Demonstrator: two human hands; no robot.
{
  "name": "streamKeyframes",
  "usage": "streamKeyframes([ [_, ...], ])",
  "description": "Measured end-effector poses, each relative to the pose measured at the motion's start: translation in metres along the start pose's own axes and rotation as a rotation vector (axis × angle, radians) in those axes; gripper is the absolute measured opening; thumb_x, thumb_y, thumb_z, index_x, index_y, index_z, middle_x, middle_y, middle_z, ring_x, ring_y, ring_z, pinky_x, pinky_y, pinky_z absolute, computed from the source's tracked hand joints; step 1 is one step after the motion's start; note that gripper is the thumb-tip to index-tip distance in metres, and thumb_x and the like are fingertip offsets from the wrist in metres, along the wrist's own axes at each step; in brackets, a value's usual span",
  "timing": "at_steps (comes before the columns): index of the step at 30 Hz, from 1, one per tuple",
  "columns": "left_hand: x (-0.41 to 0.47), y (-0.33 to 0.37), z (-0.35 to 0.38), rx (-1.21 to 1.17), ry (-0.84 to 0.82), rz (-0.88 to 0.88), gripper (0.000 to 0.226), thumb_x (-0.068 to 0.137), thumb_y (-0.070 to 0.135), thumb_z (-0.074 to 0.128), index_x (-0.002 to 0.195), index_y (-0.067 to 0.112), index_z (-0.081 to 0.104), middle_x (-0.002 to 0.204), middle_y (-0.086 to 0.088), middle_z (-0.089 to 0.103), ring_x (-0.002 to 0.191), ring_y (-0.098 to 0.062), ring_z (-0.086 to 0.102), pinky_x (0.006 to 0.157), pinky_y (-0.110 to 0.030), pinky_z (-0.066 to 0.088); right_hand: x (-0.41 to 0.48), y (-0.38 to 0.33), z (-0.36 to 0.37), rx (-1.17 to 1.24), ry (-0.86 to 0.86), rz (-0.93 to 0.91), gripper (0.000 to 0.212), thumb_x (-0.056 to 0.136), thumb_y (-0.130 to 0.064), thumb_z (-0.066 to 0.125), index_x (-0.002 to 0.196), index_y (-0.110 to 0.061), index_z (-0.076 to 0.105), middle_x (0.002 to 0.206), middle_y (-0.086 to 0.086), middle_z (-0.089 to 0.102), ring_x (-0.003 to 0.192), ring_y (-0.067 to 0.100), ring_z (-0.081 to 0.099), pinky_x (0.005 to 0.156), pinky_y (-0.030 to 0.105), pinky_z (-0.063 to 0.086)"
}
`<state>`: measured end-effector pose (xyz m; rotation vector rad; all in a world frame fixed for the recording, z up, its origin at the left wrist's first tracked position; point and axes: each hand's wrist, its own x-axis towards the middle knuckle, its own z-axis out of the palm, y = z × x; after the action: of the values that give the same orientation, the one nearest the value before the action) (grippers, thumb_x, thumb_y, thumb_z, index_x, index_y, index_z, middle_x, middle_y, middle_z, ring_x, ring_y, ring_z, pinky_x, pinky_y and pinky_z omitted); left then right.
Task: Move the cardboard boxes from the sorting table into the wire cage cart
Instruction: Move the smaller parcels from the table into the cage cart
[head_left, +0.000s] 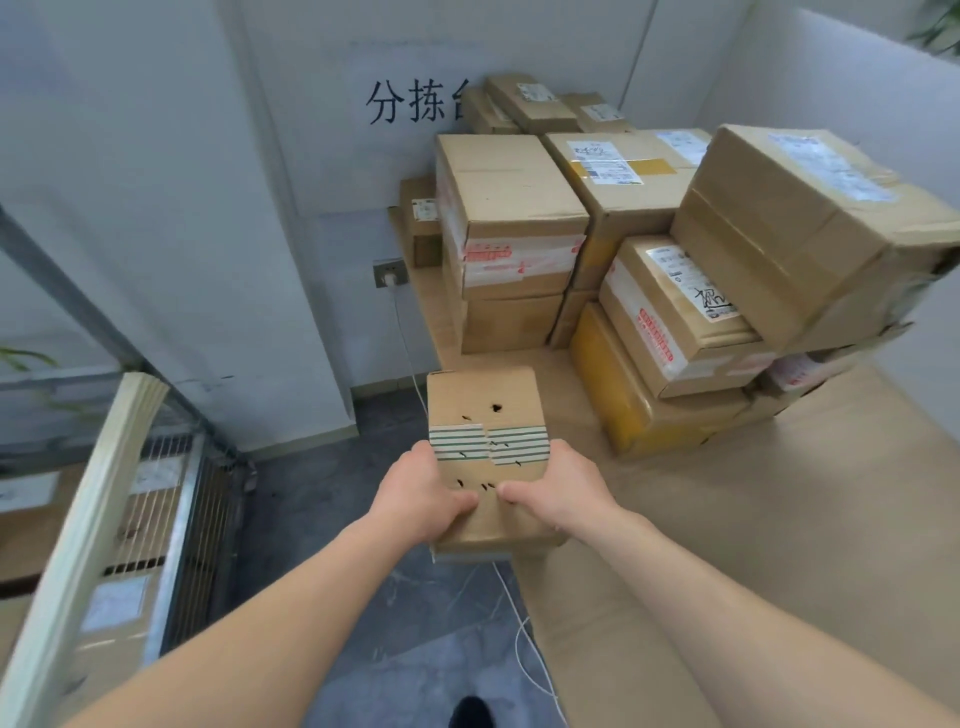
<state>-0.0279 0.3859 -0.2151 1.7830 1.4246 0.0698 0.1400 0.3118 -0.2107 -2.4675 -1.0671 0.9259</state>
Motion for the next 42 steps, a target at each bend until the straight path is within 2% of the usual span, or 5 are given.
streamKeyframes([
  [9, -0.084, -0.090, -0.093, -0.063, 0.185, -0.027, 0.056, 0.072, 0.042, 0.083, 0.106, 0.026, 0.042, 0.106, 0.006, 0.059, 0.093, -0.015, 0.054, 0.078, -0.028, 0.044, -0.086, -0.099, 0.057, -0.011, -0.033, -0.190, 0.067, 0.070, -0.053, 0.082, 0.121, -0.021, 0.054, 0.124, -0.001, 0.066, 0.116, 0.022, 0.061, 0.096, 0.033, 0.050],
  [23, -0.219, -0.219, -0.277, -0.160, 0.600, -0.154, 0.055, 0.077, 0.038, 0.081, 0.118, 0.017, 0.051, 0.119, -0.002, 0.064, 0.111, -0.023, 0.059, 0.084, -0.030, 0.045, -0.203, -0.318, 0.141, -0.097, -0.172, -0.641, 0.055, 0.074, -0.048, 0.080, 0.119, -0.024, 0.058, 0.120, -0.005, 0.068, 0.114, 0.019, 0.063, 0.100, 0.033, 0.049],
  [27, -0.248, -0.257, -0.304, -0.212, 0.684, -0.233, 0.055, 0.079, 0.039, 0.080, 0.120, 0.017, 0.051, 0.118, 0.000, 0.063, 0.109, -0.022, 0.059, 0.093, -0.037, 0.050, -0.223, -0.363, 0.173, -0.138, -0.219, -0.728, 0.055, 0.072, -0.049, 0.081, 0.114, -0.024, 0.056, 0.117, -0.004, 0.068, 0.111, 0.019, 0.062, 0.095, 0.032, 0.049],
  [35, -0.286, -0.323, -0.336, -0.319, 0.855, -0.403, 0.058, 0.078, 0.040, 0.082, 0.123, 0.021, 0.051, 0.115, 0.004, 0.063, 0.108, -0.019, 0.060, 0.095, -0.043, 0.053, -0.242, -0.440, 0.245, -0.216, -0.369, -0.922, 0.056, 0.074, -0.053, 0.079, 0.117, -0.024, 0.057, 0.115, -0.005, 0.067, 0.107, 0.018, 0.062, 0.096, 0.038, 0.051],
  [42, -0.296, -0.361, -0.344, -0.384, 1.010, -0.595, 0.052, 0.076, 0.039, 0.083, 0.110, 0.032, 0.045, 0.105, 0.010, 0.059, 0.098, -0.013, 0.057, 0.082, -0.030, 0.049, -0.245, -0.489, 0.300, -0.265, -0.545, -1.075, 0.047, 0.077, -0.049, 0.080, 0.111, -0.028, 0.055, 0.108, -0.009, 0.064, 0.099, 0.012, 0.060, 0.082, 0.028, 0.049],
])
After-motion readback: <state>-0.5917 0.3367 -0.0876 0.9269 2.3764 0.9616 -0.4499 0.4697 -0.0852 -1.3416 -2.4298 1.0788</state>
